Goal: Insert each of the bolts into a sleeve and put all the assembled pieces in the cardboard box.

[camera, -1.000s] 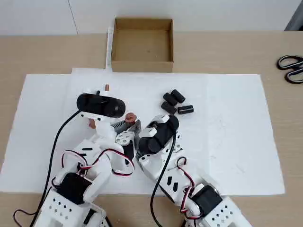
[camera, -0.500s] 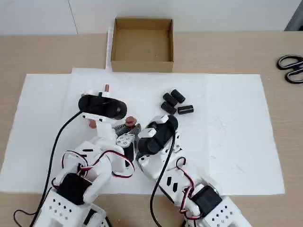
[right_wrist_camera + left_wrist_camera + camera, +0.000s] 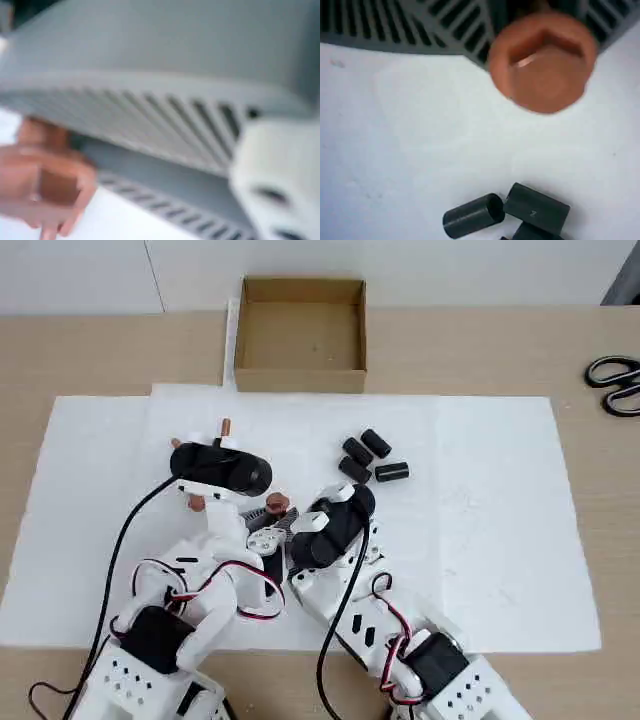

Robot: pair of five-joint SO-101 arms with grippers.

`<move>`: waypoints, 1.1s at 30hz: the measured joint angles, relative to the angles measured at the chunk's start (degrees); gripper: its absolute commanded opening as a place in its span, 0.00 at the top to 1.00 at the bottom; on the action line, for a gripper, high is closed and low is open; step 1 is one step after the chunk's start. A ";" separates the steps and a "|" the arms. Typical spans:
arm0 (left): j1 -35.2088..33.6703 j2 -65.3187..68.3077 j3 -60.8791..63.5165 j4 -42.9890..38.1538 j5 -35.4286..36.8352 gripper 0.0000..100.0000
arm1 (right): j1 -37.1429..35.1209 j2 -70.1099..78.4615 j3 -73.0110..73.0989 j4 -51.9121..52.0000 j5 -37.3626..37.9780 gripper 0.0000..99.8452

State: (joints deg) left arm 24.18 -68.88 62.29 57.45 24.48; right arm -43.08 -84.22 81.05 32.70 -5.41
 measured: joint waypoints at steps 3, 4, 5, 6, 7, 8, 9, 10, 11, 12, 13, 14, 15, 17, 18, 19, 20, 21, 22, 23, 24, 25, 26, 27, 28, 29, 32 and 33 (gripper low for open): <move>-0.88 -0.18 0.00 0.70 -0.18 0.78 | 0.09 -0.09 0.00 0.09 0.09 1.00; -0.97 -0.18 -0.09 1.23 -0.26 0.78 | 0.18 -0.26 0.00 0.09 0.09 1.00; -1.14 -0.18 -0.35 1.85 -0.26 0.78 | 0.18 -0.44 0.00 0.09 0.09 1.00; -1.14 -0.18 -0.62 2.73 -0.35 0.78 | 0.18 -0.53 0.09 0.09 0.09 1.00; -1.14 0.00 -0.62 3.43 -0.35 0.78 | 0.53 -0.79 0.00 0.09 0.00 1.00; -1.05 0.00 -1.23 4.40 -0.35 0.78 | 0.62 -1.05 0.00 0.09 0.09 1.00; -1.05 0.00 -1.76 5.36 -0.35 0.78 | 0.44 -1.14 0.00 0.09 0.09 1.00; -1.05 -0.09 -2.46 6.15 -0.35 0.78 | 0.35 -1.32 0.00 0.09 0.09 1.00; -1.05 -0.09 -2.90 6.68 -0.35 0.78 | 0.35 -1.58 -0.09 0.09 0.09 1.00; -1.05 0.00 -3.25 7.03 -0.35 0.78 | 0.35 -1.67 -0.09 0.09 0.09 1.00; -1.14 0.00 -3.52 7.30 -0.35 0.78 | 0.35 -1.67 -0.09 0.09 0.09 1.00; -1.41 0.00 -3.78 7.47 -0.35 0.78 | 0.35 -1.76 -0.09 0.09 0.09 1.00; -1.76 0.00 -4.13 7.74 -0.35 0.78 | 0.35 -1.76 -0.09 0.00 0.09 1.00; -2.81 0.35 -5.01 8.00 -0.53 0.78 | 0.35 -1.76 -0.18 0.00 0.09 1.00; -3.34 0.44 -5.54 8.18 -0.79 0.78 | 0.35 -1.93 -0.18 0.00 0.09 1.00; -3.60 0.44 -6.33 8.18 -0.79 0.78 | 0.35 -2.20 -0.18 0.00 0.09 1.00; -3.96 0.44 -7.12 8.18 -0.79 0.78 | 0.35 -2.20 -0.26 0.00 0.09 1.00; -4.04 0.44 -7.91 8.18 -0.79 0.78 | 0.35 -2.29 -0.26 0.00 0.09 1.00; -4.31 0.44 -8.62 8.18 -0.70 0.78 | 0.35 -2.29 -0.26 0.00 0.09 1.00; -4.66 0.44 -9.14 8.18 -0.70 0.78 | 0.35 -2.29 -0.26 0.00 0.09 1.00; -4.75 0.44 -9.58 8.18 -0.62 0.78 | 0.35 -2.37 -0.26 0.00 0.09 1.00; -4.75 0.44 -9.93 8.18 -0.53 0.78 | 0.35 -2.37 -0.26 0.00 0.09 1.00; -4.66 0.44 -10.20 8.18 -0.53 0.78 | 0.35 -2.37 -0.26 0.00 0.09 1.00; -4.66 0.44 -10.29 8.18 -0.53 0.78 | 0.35 -2.37 -0.26 0.00 0.09 1.00; -4.66 0.44 -10.29 8.18 -0.53 0.78 | 0.35 -2.37 -0.26 0.00 0.09 1.00; -4.92 0.44 -10.46 8.18 -0.53 0.78 | 0.35 -2.37 -0.26 0.00 0.09 1.00; -7.12 0.44 -11.25 8.18 -0.53 0.78 | 0.35 -2.37 -0.26 0.00 0.09 1.00; -7.74 0.44 -11.69 8.18 -0.53 0.78 | 0.35 -2.37 -0.26 0.00 0.09 1.00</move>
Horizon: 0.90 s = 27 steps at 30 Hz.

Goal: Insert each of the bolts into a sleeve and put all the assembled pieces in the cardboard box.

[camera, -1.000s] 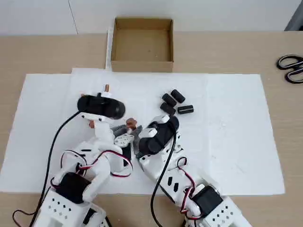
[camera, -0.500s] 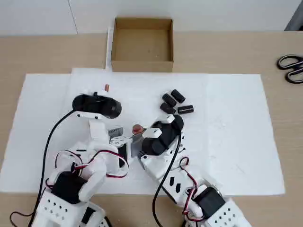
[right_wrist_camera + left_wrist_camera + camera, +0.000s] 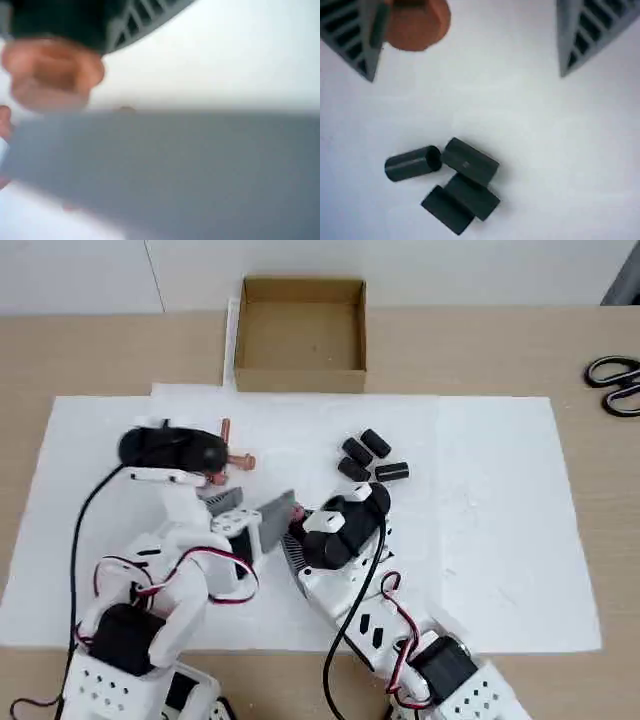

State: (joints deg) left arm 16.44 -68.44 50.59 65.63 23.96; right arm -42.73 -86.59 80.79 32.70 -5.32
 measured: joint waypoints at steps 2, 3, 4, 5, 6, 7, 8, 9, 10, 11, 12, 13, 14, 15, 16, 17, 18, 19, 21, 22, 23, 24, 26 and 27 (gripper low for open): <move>-1.85 0.00 -1.14 0.00 0.00 0.78 | 0.00 0.00 0.00 0.00 0.00 1.00; -2.81 0.00 -1.67 0.00 0.00 0.78 | 0.00 0.00 0.00 0.00 0.00 1.00; -3.87 0.00 -2.02 0.00 0.00 0.78 | 0.00 0.00 0.00 0.00 0.00 1.00; -5.01 0.00 -2.20 0.26 0.00 0.78 | 0.00 0.00 0.00 0.00 0.00 1.00; -6.15 0.00 -2.46 1.05 0.00 0.78 | 0.44 0.00 0.00 0.00 0.00 1.00; -7.56 0.00 -2.55 2.29 0.00 0.78 | 1.32 0.00 0.00 0.00 0.00 1.00; -9.14 0.00 -2.55 3.69 0.00 0.78 | 2.81 0.00 0.00 0.44 0.00 1.00; -10.90 0.00 -2.55 5.19 0.00 0.77 | 4.66 0.00 0.00 1.14 0.00 1.00; -12.75 0.00 -2.55 6.95 -0.09 0.77 | 6.86 0.00 0.00 1.93 0.00 1.00; -14.77 0.00 -2.55 8.70 -0.35 0.77 | 9.41 0.00 0.00 2.73 0.00 1.00; -16.79 0.00 -2.55 10.37 -0.79 0.77 | 11.96 0.00 0.00 3.52 0.00 1.00; -18.46 0.00 -2.55 11.87 -1.67 0.77 | 14.77 0.00 0.00 4.22 0.09 1.00; -19.60 0.00 -2.55 13.19 -3.25 0.77 | 17.67 0.44 0.00 4.57 1.14 1.00; -20.92 0.00 -2.55 14.15 -5.27 0.77 | 20.66 1.32 0.00 4.75 2.46 1.00; -21.98 0.00 -2.55 14.95 -7.12 0.77 | 23.30 2.37 -0.09 5.36 3.96 1.00; -23.47 0.00 -2.55 15.47 -9.58 0.77 | 25.58 3.96 -0.62 6.33 5.27 1.00; -24.35 0.00 -2.55 16.00 -11.96 0.77 | 27.43 5.71 -1.67 7.56 6.42 1.00; -26.02 0.00 -2.55 16.26 -14.51 0.77 | 29.10 7.74 -3.16 9.14 7.30 1.00; -29.19 0.00 -2.55 16.97 -17.58 0.77 | 31.47 12.13 -8.35 12.84 8.53 1.00; -30.86 0.00 -2.55 17.23 -19.25 0.77 | 32.09 14.59 -11.69 14.86 8.79 1.00; -32.97 0.00 -2.55 17.23 -20.84 0.77 | 32.44 17.14 -15.47 17.05 8.97 1.00; -34.99 0.00 -2.55 17.23 -21.89 0.77 | 32.53 19.96 -19.78 19.25 9.05 1.00; -39.38 0.00 -2.55 17.23 -24.35 0.77 | 32.62 26.02 -28.92 23.65 9.14 1.00; -41.58 0.00 -2.55 17.23 -25.41 0.77 | 32.62 29.36 -33.76 25.67 9.14 1.00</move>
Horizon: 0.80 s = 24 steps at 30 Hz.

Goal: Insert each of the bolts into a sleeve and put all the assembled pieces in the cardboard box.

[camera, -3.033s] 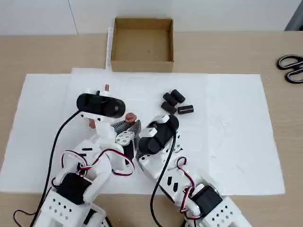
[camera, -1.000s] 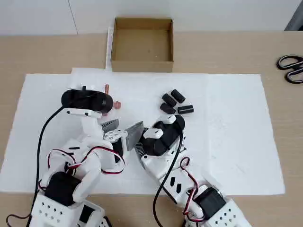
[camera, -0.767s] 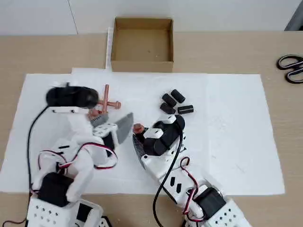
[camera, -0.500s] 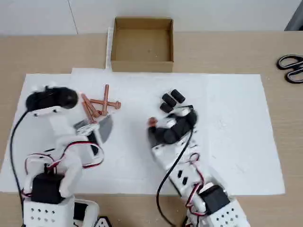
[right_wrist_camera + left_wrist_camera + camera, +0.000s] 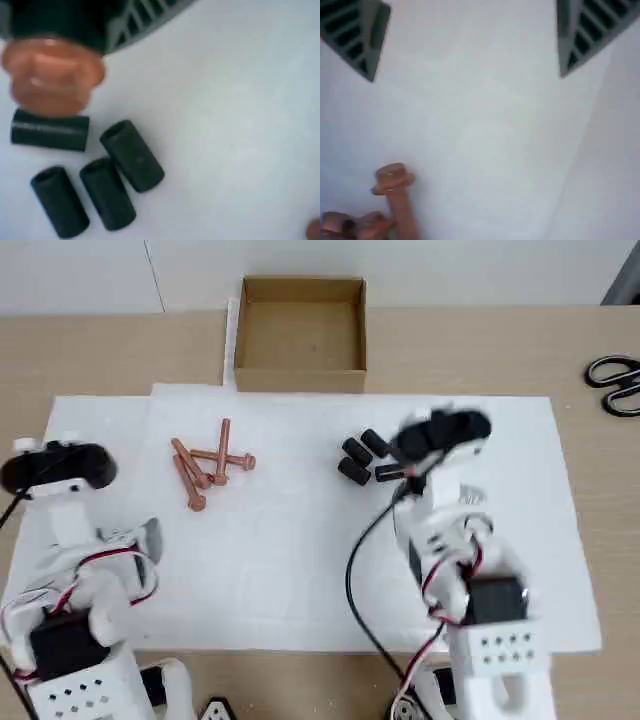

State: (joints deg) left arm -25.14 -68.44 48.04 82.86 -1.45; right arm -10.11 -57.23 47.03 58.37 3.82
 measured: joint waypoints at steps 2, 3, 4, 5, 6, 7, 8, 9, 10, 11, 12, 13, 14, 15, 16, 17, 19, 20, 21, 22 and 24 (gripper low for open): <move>-4.04 0.00 0.00 0.00 -1.32 0.77 | 0.00 7.56 -9.93 3.52 0.00 1.00; -5.27 0.00 0.00 0.00 -2.29 0.78 | 0.00 11.43 -14.95 5.01 0.00 1.00; -6.59 0.00 0.00 0.00 -3.34 0.78 | 0.00 15.38 -19.60 6.24 0.00 1.00; -7.56 0.00 0.00 0.18 -3.78 0.78 | 0.00 19.69 -24.44 6.95 0.00 1.00; -8.53 0.00 0.00 0.18 -3.78 0.78 | 0.00 23.82 -29.19 7.12 0.00 1.00; -8.97 0.00 0.00 0.26 -3.78 0.78 | 0.00 28.04 -33.76 7.21 0.00 1.00; -9.41 0.00 0.00 0.35 -4.31 0.78 | 0.00 32.44 -38.42 7.38 0.00 1.00; -9.49 0.00 0.00 0.35 -4.22 0.78 | -0.53 36.66 -43.16 7.47 0.00 1.00; -9.85 0.00 0.00 0.35 -4.31 0.78 | -1.05 40.97 -47.65 7.47 0.00 1.00; -9.93 0.00 0.00 0.35 -4.31 0.78 | -1.76 45.27 -52.22 7.47 0.00 1.00; -9.93 0.00 0.00 0.35 -4.31 0.78 | -2.64 49.49 -56.70 7.30 0.00 1.00; -9.76 0.00 0.00 0.35 -4.31 0.78 | -3.43 53.63 -61.01 6.33 0.00 1.00; -9.76 0.00 0.00 0.35 -4.31 0.78 | -4.31 57.67 -65.05 5.10 0.00 1.00; -9.76 0.00 0.00 0.35 -4.31 0.78 | -4.84 61.36 -68.92 3.69 0.00 1.00; -9.76 0.00 0.00 0.35 -4.31 0.78 | -5.36 64.97 -72.35 2.02 0.00 1.00; -9.76 0.00 0.00 0.35 -4.31 0.78 | -5.71 68.40 -75.60 0.09 0.00 1.00; -9.76 0.00 0.00 0.35 -4.31 0.78 | -5.98 74.55 -80.97 -4.04 0.00 1.00; -9.76 0.00 0.00 0.35 -4.31 0.78 | -6.07 77.54 -83.25 -5.98 0.00 1.00; -9.76 0.00 0.00 0.35 -4.31 0.78 | -6.07 80.09 -85.10 -7.82 0.00 1.00; -9.76 0.00 0.00 0.35 -4.31 0.78 | -6.07 82.46 -86.33 -9.67 0.00 1.00; -9.76 0.00 0.00 0.35 -4.31 0.78 | -6.07 86.59 -88.26 -13.45 0.00 1.00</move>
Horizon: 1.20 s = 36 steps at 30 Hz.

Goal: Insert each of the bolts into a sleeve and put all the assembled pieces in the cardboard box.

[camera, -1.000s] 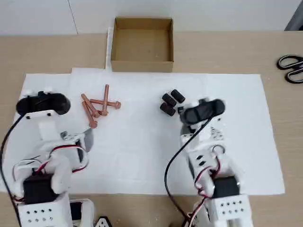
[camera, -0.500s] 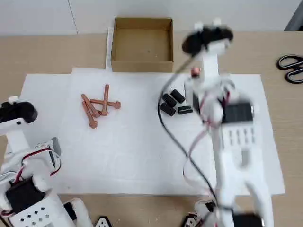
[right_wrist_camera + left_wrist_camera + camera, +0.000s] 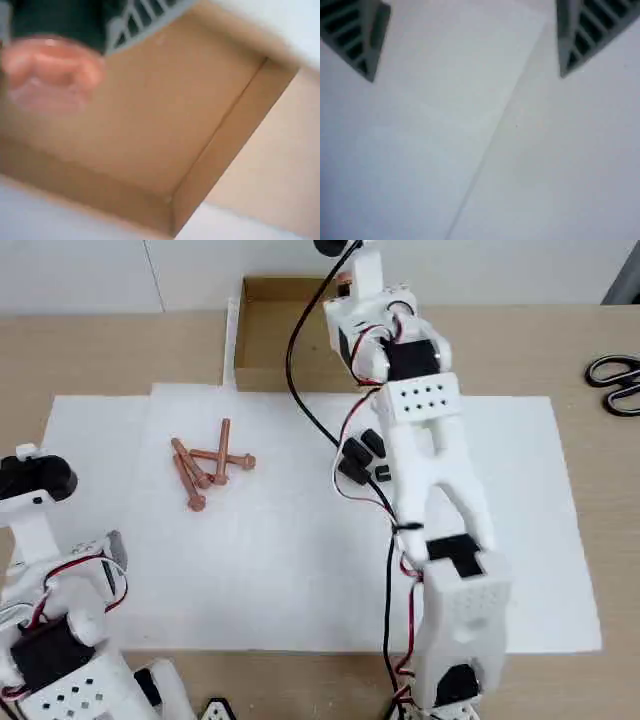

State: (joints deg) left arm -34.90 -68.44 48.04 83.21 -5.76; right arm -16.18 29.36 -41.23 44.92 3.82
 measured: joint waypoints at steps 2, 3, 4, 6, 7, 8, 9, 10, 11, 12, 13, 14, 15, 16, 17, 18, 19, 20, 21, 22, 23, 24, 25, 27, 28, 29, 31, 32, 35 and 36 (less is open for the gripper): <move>0.00 0.00 0.00 0.00 0.00 0.78 | 0.00 3.43 -0.70 -4.04 0.00 1.00; 0.00 0.00 0.00 0.00 0.00 0.78 | 0.00 5.01 -0.70 -6.24 0.00 1.00; 0.00 0.00 0.00 0.00 0.00 0.78 | 0.00 6.68 -0.70 -8.44 0.00 1.00; 0.00 0.00 0.00 0.00 0.00 0.78 | 0.00 10.20 -0.70 -13.45 0.00 1.00; 0.00 0.00 0.00 0.00 0.00 0.78 | 0.00 11.87 -0.70 -16.09 0.00 1.00; 0.00 0.00 0.00 0.00 0.00 0.78 | 0.00 13.45 -0.70 -18.64 0.00 1.00; 0.00 0.00 0.00 0.00 0.00 0.78 | 0.00 14.95 -0.70 -20.92 0.00 1.00; 0.00 0.00 0.00 0.00 0.00 0.78 | 0.00 16.09 -0.70 -22.77 0.35 1.00; 0.00 0.00 0.00 0.00 0.00 0.78 | 0.00 17.14 -0.70 -24.35 1.14 1.00; 0.00 0.00 0.00 0.00 0.00 0.78 | 0.00 18.02 -0.70 -25.58 2.46 1.00; 0.00 0.00 0.00 0.00 0.00 0.78 | 0.00 18.81 -0.70 -26.64 3.69 1.00; 0.00 0.00 0.00 0.00 0.00 0.78 | 0.00 19.60 -0.70 -27.69 4.84 1.00; 0.00 0.00 0.00 0.09 0.00 0.78 | 0.00 20.31 -0.70 -28.66 5.63 1.00; 0.00 0.00 0.00 0.09 0.00 0.78 | 0.00 21.10 -0.70 -29.54 6.24 1.00; 0.00 0.00 0.00 0.09 0.00 0.78 | 0.00 21.89 -0.70 -30.07 6.59 1.00; 0.00 0.00 0.00 0.09 0.00 0.78 | 0.00 22.59 -0.70 -30.33 6.77 1.00; 0.00 0.00 0.00 0.09 0.00 0.78 | 0.00 23.30 -0.70 -30.51 6.86 1.00; 0.00 0.00 0.00 0.09 0.00 0.78 | 0.09 23.91 -0.70 -30.51 7.03 1.00; 0.00 0.00 0.00 0.09 0.00 0.78 | 0.09 24.62 -0.70 -30.51 7.03 1.00; 0.00 0.00 0.00 0.09 0.00 0.78 | 0.09 25.23 -0.70 -30.51 7.03 1.00; 0.00 0.00 0.00 0.09 0.00 0.78 | 0.09 25.85 -0.70 -30.51 7.03 1.00; 0.00 0.00 0.00 0.09 0.00 0.78 | 0.09 26.55 -0.70 -30.51 7.03 1.00; 0.00 0.00 0.00 0.09 0.00 0.78 | 0.09 27.25 -0.70 -30.51 7.03 1.00; 0.00 0.00 0.00 0.09 0.00 0.78 | 0.09 28.48 -0.70 -30.51 7.03 1.00; 0.00 0.00 0.00 0.09 0.00 0.78 | 0.09 28.92 -0.70 -30.51 7.03 0.99; 0.00 0.00 0.00 0.09 0.00 0.78 | 0.09 29.45 -0.70 -30.51 7.03 0.98; 0.00 0.00 0.00 0.09 0.00 0.78 | 0.09 29.89 -0.79 -30.51 7.03 0.94; 0.00 0.00 0.00 0.09 0.00 0.78 | 0.09 29.89 -0.88 -30.51 7.03 0.91; 0.00 0.00 0.00 0.09 0.00 0.78 | 0.09 29.89 -0.88 -30.51 7.12 0.82; 0.00 0.00 0.00 0.09 0.00 0.78 | 0.09 29.89 -0.88 -30.51 7.21 0.81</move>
State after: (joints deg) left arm -34.90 -68.44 48.04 83.30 -5.76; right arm -16.09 59.25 -42.11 14.42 11.03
